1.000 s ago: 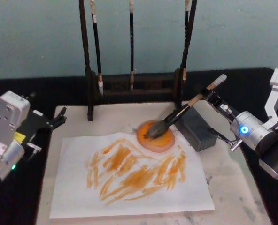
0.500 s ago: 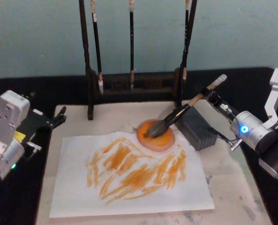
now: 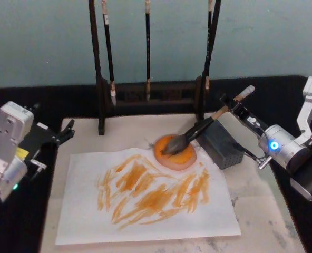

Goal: Pick up the brush from the inkstone, write on the paper, then place the brush back to its original position.

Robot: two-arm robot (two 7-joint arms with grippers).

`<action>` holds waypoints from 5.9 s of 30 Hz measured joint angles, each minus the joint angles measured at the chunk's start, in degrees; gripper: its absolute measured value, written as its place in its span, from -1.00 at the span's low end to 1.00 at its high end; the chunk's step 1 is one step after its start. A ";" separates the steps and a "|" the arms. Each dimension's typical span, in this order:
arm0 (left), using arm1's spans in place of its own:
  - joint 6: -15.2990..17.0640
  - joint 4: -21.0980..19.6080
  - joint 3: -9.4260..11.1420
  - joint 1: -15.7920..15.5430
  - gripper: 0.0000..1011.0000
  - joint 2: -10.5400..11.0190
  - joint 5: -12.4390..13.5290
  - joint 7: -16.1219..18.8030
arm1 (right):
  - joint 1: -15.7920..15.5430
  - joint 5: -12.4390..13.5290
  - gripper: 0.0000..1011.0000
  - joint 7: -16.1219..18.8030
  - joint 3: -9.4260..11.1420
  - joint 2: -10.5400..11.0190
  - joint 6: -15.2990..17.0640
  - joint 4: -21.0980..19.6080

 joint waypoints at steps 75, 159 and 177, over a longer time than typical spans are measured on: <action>0.00 0.00 0.00 0.00 0.98 0.00 0.00 0.00 | -12.92 -41.23 0.98 -23.48 -11.40 10.28 -17.23 -24.08; 0.00 0.00 0.00 0.00 0.98 0.00 0.00 0.00 | -12.82 -42.07 0.98 -23.65 -11.42 10.11 -17.35 -23.85; 0.00 0.00 0.00 0.00 0.98 0.00 0.00 0.00 | -12.82 -42.07 0.98 -23.65 -11.43 10.11 -17.35 -23.85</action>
